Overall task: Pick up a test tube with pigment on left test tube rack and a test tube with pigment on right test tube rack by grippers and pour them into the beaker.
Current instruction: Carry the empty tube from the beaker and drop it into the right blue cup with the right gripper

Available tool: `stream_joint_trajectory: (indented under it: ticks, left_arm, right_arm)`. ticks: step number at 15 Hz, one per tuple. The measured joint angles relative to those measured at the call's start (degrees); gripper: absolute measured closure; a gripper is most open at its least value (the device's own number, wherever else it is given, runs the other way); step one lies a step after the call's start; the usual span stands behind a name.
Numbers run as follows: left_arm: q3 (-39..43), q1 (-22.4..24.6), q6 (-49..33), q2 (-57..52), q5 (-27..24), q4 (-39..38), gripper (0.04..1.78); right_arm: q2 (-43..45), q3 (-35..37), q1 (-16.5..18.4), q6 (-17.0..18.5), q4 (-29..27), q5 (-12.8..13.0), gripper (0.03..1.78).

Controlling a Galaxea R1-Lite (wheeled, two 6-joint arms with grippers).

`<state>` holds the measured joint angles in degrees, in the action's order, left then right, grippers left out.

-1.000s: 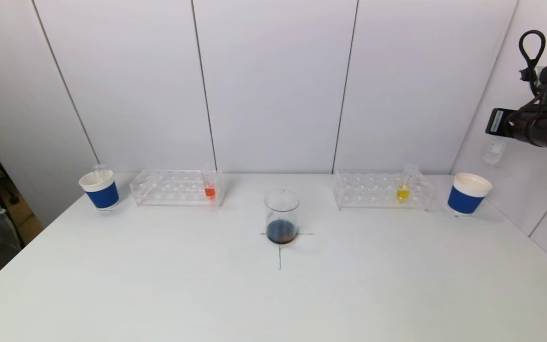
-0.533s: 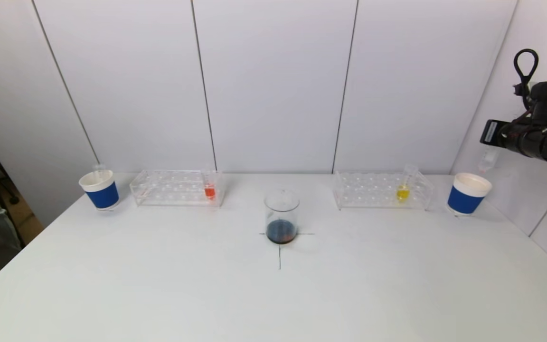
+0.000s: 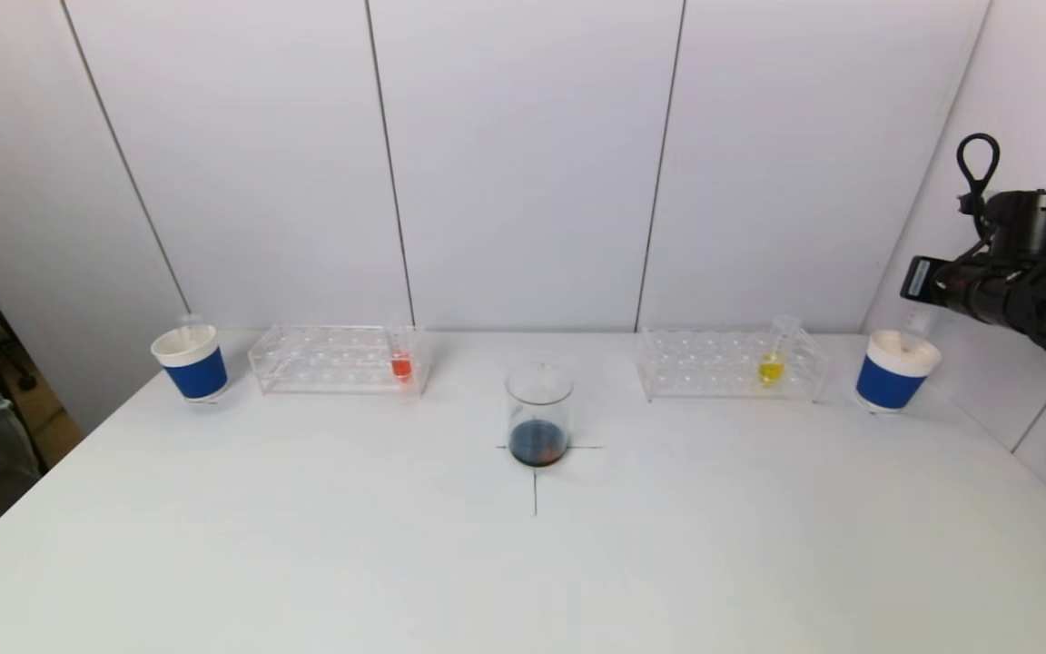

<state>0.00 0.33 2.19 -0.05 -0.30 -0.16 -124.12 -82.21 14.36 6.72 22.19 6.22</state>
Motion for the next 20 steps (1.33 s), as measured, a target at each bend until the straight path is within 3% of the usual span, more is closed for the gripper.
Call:
stream_joint_trajectory:
  ticks: [13, 20]
  left_arm:
    - [0.0, 0.0, 0.0, 0.0, 0.0, 0.0, 0.04]
    - [0.0, 0.0, 0.0, 0.0, 0.0, 0.0, 0.04]
  right_arm:
    - [-3.2, 6.0, 0.4, -0.1, 6.3, -0.4, 1.33]
    - [-3.2, 6.6, 0.4, -0.2, 6.4, -0.4, 1.33]
